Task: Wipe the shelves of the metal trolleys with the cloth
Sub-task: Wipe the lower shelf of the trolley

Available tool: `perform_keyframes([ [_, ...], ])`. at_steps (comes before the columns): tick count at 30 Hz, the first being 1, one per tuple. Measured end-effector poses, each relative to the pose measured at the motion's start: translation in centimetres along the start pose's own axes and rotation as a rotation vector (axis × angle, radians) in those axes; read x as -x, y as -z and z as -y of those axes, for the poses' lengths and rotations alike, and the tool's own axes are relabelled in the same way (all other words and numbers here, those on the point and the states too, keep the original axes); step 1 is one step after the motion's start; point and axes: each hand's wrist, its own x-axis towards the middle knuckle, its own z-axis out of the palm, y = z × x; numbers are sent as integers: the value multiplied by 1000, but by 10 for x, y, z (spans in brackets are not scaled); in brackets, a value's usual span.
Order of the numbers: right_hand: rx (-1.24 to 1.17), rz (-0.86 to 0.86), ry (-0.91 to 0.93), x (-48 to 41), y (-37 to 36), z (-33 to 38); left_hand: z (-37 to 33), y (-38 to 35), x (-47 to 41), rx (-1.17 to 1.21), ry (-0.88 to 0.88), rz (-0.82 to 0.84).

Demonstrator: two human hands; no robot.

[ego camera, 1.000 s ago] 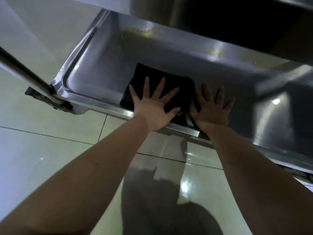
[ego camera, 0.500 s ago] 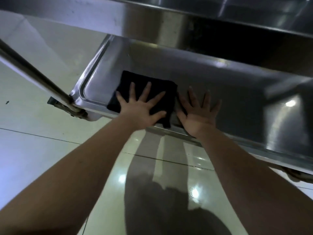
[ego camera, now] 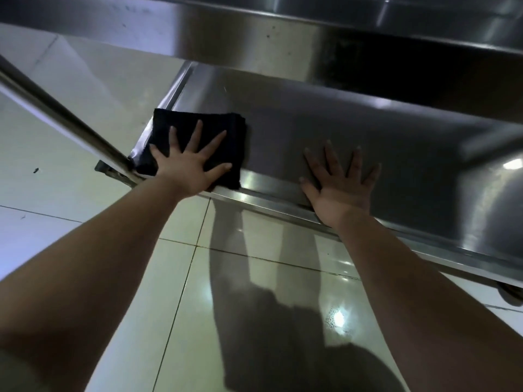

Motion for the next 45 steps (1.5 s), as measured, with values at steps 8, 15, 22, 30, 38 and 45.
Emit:
perform_keyframes([
  [8,22,20,-8,2,2,-7,-129,-22,34,-45,-201,-22],
  [15,-22,-5,-11,2,0,-4,-30,-10,9,9,-126,-92],
  [22,-100,43,-141,-10,2,31,-5,-9,3,-24,-105,-74],
  [30,-95,-33,-131,-57,4,54,-2,-15,0,21,-114,-130],
  [38,-55,-89,-124,-50,1,54,-25,2,-60,34,-136,-189],
  [45,-61,-86,-126,-53,0,52,-60,31,-128,64,-199,-168],
])
